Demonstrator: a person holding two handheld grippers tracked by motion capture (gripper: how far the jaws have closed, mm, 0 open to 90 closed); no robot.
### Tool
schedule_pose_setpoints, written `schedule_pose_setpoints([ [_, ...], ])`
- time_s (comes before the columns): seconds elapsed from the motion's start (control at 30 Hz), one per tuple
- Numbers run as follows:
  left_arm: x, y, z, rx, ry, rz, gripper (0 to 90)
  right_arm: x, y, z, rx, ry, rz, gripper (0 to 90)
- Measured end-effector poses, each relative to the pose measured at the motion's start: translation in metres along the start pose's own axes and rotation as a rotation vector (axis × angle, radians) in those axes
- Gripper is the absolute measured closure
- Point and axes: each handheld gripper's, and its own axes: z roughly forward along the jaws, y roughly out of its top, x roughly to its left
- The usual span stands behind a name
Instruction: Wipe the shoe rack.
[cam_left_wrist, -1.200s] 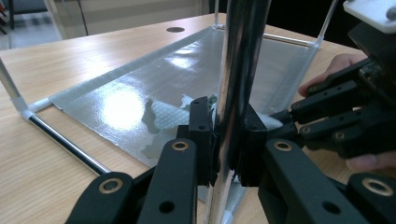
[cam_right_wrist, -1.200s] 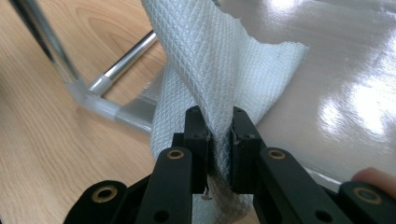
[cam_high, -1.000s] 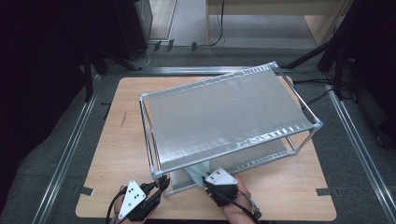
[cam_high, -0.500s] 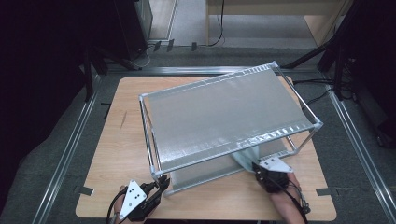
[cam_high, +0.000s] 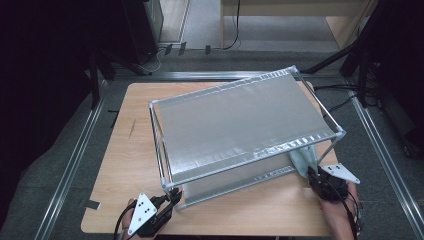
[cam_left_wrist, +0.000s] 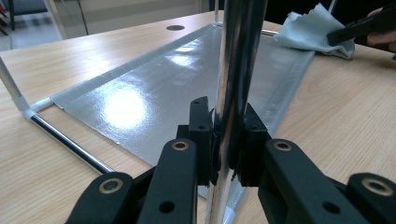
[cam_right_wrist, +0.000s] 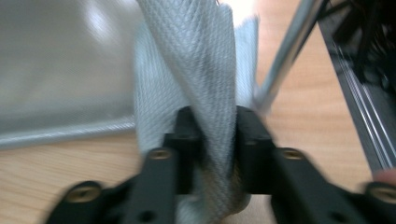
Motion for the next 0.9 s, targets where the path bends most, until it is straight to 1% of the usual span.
schedule_pose_setpoints([
  [0.03,0.000,0.000,0.000,0.000,0.000,0.001,80.6,0.000,0.001,-0.002,-0.015,0.000,-0.003,55.9],
  [0.07,0.000,0.000,0.000,0.000,0.000,0.000,80.7,0.001,0.003,-0.004,-0.023,-0.004,0.004,51.4],
  [0.13,0.000,0.000,0.000,0.000,-0.001,-0.001,80.6,0.003,0.005,-0.003,-0.028,0.013,0.020,48.5],
  [0.17,0.000,0.000,0.000,0.000,-0.002,-0.003,80.6,0.004,0.006,0.000,-0.014,0.031,0.018,49.9],
  [0.2,0.000,0.000,0.000,0.000,-0.003,-0.006,80.6,0.006,0.005,0.003,-0.002,0.039,0.009,55.4],
  [0.23,0.000,0.000,0.000,0.001,-0.004,-0.008,80.6,0.009,0.004,0.006,0.007,0.040,-0.008,61.6],
  [0.3,0.000,0.000,0.000,0.001,-0.006,-0.014,80.6,0.015,0.000,0.010,0.020,0.029,-0.018,70.8],
  [0.37,0.000,0.000,0.000,0.000,-0.008,-0.015,80.6,0.023,-0.001,0.010,0.025,0.039,-0.002,75.3],
  [0.4,0.000,0.000,0.000,-0.001,-0.007,-0.015,80.6,0.028,-0.002,0.010,0.022,0.050,-0.006,76.5],
  [0.47,0.000,0.000,0.000,-0.001,-0.006,-0.016,80.6,0.041,-0.003,0.007,0.029,0.078,-0.015,77.3],
  [0.53,0.000,0.000,0.001,0.000,-0.004,-0.018,80.6,0.058,-0.005,0.005,0.031,0.100,-0.049,77.7],
  [0.57,0.000,0.000,0.001,0.001,-0.004,-0.019,80.6,0.069,-0.006,0.004,0.032,0.104,-0.072,77.8],
  [0.63,-0.001,0.000,0.001,0.001,-0.004,-0.024,80.6,0.083,-0.008,0.003,0.031,0.104,-0.096,78.2],
  [0.77,-0.003,0.000,0.001,0.001,-0.013,-0.022,80.5,0.113,-0.009,-0.001,0.038,0.199,-0.105,78.6],
  [0.9,-0.006,0.000,0.002,0.002,-0.026,-0.015,80.5,0.148,-0.013,-0.007,0.040,0.284,-0.152,78.6],
])
